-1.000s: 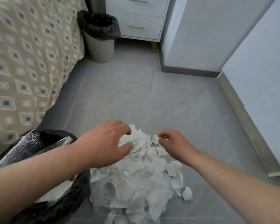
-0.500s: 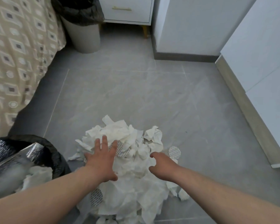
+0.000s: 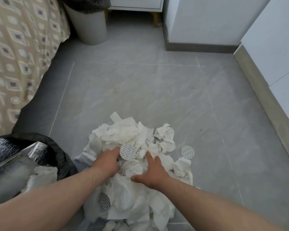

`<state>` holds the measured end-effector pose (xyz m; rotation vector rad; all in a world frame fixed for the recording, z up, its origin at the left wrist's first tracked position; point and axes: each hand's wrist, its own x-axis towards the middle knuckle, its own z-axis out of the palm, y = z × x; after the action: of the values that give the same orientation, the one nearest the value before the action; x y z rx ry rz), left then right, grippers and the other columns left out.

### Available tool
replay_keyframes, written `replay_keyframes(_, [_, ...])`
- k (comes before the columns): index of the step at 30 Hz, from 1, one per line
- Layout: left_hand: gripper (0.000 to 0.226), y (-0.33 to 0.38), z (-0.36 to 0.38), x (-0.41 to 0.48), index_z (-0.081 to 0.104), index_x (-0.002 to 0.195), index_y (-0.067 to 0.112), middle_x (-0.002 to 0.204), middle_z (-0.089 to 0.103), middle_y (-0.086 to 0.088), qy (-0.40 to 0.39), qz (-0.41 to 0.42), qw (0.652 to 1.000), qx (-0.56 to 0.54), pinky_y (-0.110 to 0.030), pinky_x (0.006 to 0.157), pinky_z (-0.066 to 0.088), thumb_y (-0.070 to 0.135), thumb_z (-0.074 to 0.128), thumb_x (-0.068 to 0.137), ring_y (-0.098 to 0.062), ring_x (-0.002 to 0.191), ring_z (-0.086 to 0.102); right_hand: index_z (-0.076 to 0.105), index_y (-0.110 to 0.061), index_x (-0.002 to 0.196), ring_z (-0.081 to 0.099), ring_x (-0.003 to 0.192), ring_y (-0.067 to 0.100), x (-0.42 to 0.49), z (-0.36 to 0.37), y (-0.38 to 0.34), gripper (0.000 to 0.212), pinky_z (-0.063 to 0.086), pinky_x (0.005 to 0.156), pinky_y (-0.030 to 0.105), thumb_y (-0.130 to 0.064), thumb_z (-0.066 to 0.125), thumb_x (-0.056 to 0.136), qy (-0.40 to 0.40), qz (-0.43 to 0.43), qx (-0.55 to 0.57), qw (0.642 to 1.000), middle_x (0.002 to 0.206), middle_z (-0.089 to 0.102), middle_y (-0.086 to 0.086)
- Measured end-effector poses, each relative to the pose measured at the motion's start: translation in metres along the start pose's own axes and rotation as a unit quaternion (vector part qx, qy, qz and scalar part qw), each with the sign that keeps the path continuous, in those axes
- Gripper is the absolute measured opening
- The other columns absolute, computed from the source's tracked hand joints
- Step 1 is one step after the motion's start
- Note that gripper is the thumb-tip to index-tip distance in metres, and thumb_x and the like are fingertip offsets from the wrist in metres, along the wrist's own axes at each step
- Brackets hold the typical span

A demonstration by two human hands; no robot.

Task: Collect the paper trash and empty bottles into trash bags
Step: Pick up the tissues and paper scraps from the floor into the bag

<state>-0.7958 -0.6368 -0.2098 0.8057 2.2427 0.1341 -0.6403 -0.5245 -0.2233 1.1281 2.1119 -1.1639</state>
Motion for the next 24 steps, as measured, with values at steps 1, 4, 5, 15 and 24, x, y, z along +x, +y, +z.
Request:
replay_keyframes(1, [0.056,0.001,0.000,-0.001,0.047,0.128,0.032,0.123,0.060,-0.001,-0.001,0.006,1.000,0.007,-0.034,0.088,0.050,0.020,0.055,0.074,-0.024,0.109,0.058,0.011,-0.034,0.150,0.033,0.137,0.031,0.000,0.004,-0.001,0.119,0.035,0.110,0.039,-0.065,0.072,0.053,0.011,-0.004,0.007,1.000,0.153,0.019,0.011])
replay_keyframes(4, [0.042,0.002,-0.002,-0.001,0.058,0.120,0.029,0.121,0.063,0.003,0.010,0.013,1.000,0.025,-0.030,0.084,0.049,0.016,0.051,0.080,-0.021,0.109,0.059,0.043,-0.026,0.134,0.049,0.119,0.026,0.001,0.011,0.001,0.076,0.042,0.100,0.032,-0.047,0.071,0.068,0.032,-0.025,0.023,0.999,0.131,0.042,0.005])
replay_keyframes(5, [0.042,0.003,-0.003,-0.001,0.059,0.118,0.029,0.119,0.064,0.004,0.015,0.012,0.999,0.030,-0.029,0.081,0.048,0.014,0.050,0.080,-0.020,0.108,0.059,0.049,-0.022,0.130,0.051,0.117,0.023,0.002,0.012,0.002,0.060,0.042,0.097,0.028,-0.036,0.070,0.075,0.034,-0.029,0.030,0.999,0.130,0.046,0.005])
replay_keyframes(15, [0.029,0.015,-0.048,-0.011,0.068,0.088,0.027,0.091,0.068,0.004,0.079,-0.001,0.997,-0.017,-0.027,0.068,0.048,0.009,0.050,0.075,-0.018,0.082,0.059,0.063,-0.023,0.091,0.052,0.086,0.012,-0.006,-0.043,0.004,0.012,0.039,0.073,0.022,-0.019,0.066,0.080,0.079,-0.072,0.012,0.994,0.092,0.057,-0.004])
replay_keyframes(24, [0.019,0.031,-0.092,-0.046,0.073,0.078,0.013,0.069,0.067,-0.003,0.127,0.005,0.975,-0.180,-0.027,0.056,0.048,0.004,0.057,0.073,-0.020,0.065,0.063,0.068,-0.017,0.097,0.057,0.086,0.013,-0.052,-0.106,-0.018,0.018,0.043,0.064,0.019,-0.015,0.066,0.079,0.121,-0.112,0.002,0.986,0.092,0.063,-0.005])
